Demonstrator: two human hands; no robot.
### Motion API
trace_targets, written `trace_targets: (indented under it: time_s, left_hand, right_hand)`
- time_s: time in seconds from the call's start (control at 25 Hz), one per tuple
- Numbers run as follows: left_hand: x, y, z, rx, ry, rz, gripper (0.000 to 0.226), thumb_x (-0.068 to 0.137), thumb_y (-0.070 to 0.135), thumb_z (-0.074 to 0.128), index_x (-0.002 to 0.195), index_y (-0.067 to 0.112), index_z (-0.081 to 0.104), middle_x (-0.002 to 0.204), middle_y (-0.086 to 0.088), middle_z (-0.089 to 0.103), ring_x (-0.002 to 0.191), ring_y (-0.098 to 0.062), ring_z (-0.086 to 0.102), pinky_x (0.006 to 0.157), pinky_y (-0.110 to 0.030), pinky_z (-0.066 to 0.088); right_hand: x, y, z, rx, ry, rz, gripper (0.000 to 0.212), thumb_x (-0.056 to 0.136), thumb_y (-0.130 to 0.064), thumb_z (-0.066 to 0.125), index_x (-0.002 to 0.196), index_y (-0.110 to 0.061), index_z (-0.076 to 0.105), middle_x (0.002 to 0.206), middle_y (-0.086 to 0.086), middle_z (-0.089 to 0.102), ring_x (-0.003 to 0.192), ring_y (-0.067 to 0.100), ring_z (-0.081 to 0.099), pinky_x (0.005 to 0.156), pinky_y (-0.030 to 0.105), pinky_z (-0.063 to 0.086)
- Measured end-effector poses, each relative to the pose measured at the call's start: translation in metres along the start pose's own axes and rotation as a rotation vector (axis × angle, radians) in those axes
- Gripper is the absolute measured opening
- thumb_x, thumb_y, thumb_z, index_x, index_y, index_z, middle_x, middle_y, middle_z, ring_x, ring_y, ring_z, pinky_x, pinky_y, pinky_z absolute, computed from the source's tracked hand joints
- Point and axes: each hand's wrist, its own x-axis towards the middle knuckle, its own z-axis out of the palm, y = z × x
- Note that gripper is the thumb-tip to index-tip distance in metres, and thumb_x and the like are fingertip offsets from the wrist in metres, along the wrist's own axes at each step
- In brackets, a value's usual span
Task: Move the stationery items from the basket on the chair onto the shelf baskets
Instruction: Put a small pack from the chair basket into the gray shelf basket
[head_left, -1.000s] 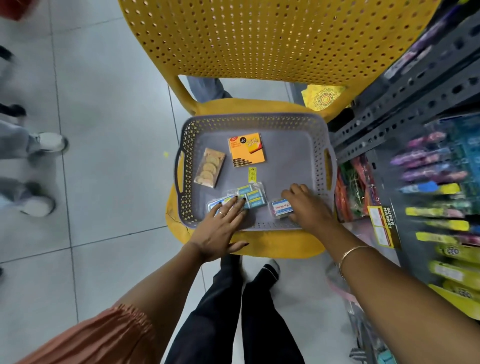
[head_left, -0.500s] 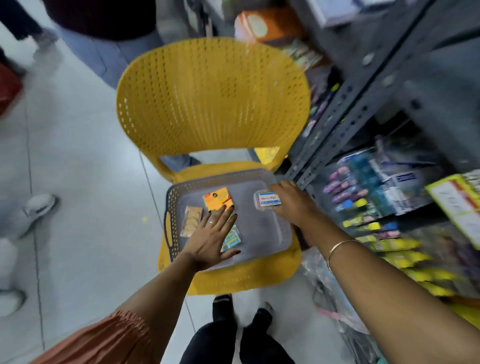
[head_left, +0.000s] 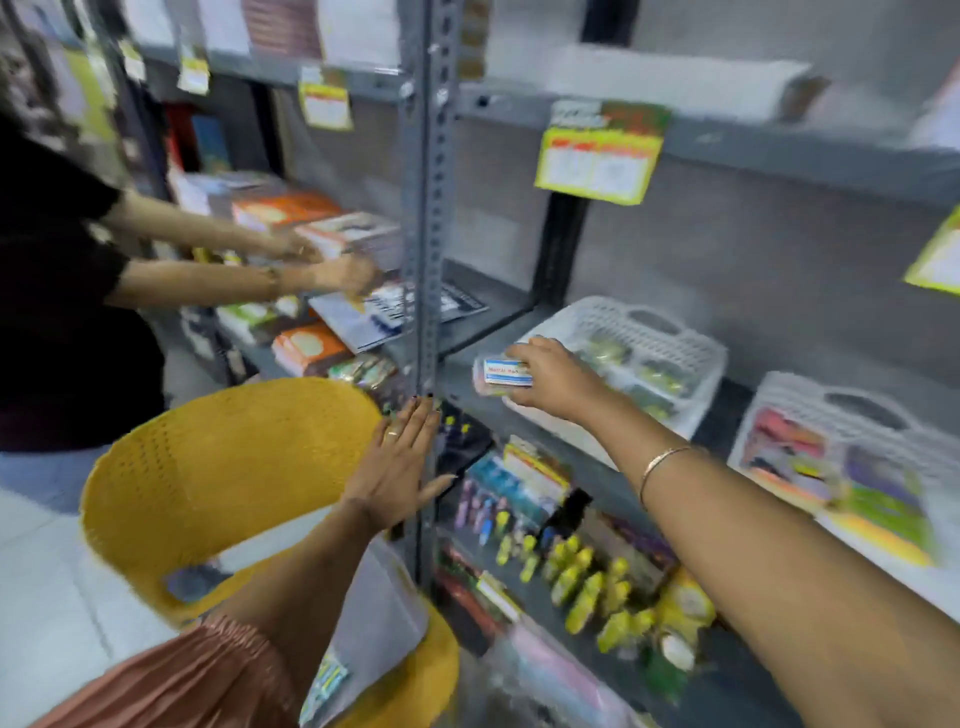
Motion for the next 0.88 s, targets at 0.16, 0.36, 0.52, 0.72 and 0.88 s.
trace_targets:
  time_s: [0.16, 0.36, 0.52, 0.72, 0.88]
  left_hand:
    - [0.038, 0.114, -0.038, -0.043, 0.09, 0.141, 0.091, 0.088, 0.07, 0.008, 0.136, 0.001, 0.043, 0.145, -0.016, 0.038, 0.133, -0.03, 0.034, 0.104, -0.047, 0.03]
    - [0.059, 0.279, -0.055, -0.085, 0.119, 0.323, 0.092, 0.088, 0.07, 0.007, 0.137, 0.001, 0.041, 0.146, -0.017, 0.035, 0.134, -0.033, 0.033, 0.107, -0.047, 0.021]
    - [0.054, 0.403, -0.055, -0.113, 0.075, 0.497, 0.086, 0.087, 0.068, 0.016, 0.138, 0.003, 0.041, 0.145, -0.015, 0.037, 0.132, -0.031, 0.037, 0.103, -0.052, 0.033]
    - [0.037, 0.503, -0.042, -0.057, 0.045, 0.712, 0.092, 0.081, 0.068, 0.011, 0.144, 0.005, 0.03, 0.152, -0.011, 0.017, 0.14, -0.026, 0.019, 0.112, -0.045, 0.016]
    - [0.022, 0.538, -0.017, -0.14, 0.021, 0.855, 0.097, 0.075, 0.069, 0.0, 0.148, 0.006, 0.003, 0.154, -0.008, -0.007, 0.141, -0.02, -0.011, 0.113, -0.035, -0.007]
  right_hand:
    - [-0.088, 0.079, -0.078, -0.04, 0.038, 0.149, 0.042, 0.076, -0.031, 0.07, 0.111, -0.011, 0.061, 0.115, 0.018, 0.059, 0.108, 0.034, 0.055, 0.087, 0.039, 0.047]
    - [-0.216, 0.177, -0.141, -0.117, 0.041, 0.361, 0.041, 0.078, -0.027, 0.07, 0.112, -0.006, 0.061, 0.116, 0.02, 0.062, 0.107, 0.035, 0.057, 0.086, 0.035, 0.046]
    - [-0.316, 0.24, -0.165, -0.129, 0.03, 0.546, 0.042, 0.076, -0.028, 0.072, 0.111, -0.007, 0.061, 0.117, 0.02, 0.061, 0.106, 0.035, 0.057, 0.086, 0.036, 0.048]
    - [-0.407, 0.29, -0.163, -0.097, 0.017, 0.732, 0.042, 0.076, -0.027, 0.072, 0.112, -0.007, 0.063, 0.117, 0.019, 0.063, 0.107, 0.034, 0.059, 0.087, 0.036, 0.048]
    - [-0.454, 0.309, -0.151, -0.096, -0.017, 0.885, 0.05, 0.079, -0.025, 0.07, 0.124, -0.009, 0.055, 0.127, 0.018, 0.058, 0.113, 0.033, 0.056, 0.093, 0.036, 0.046]
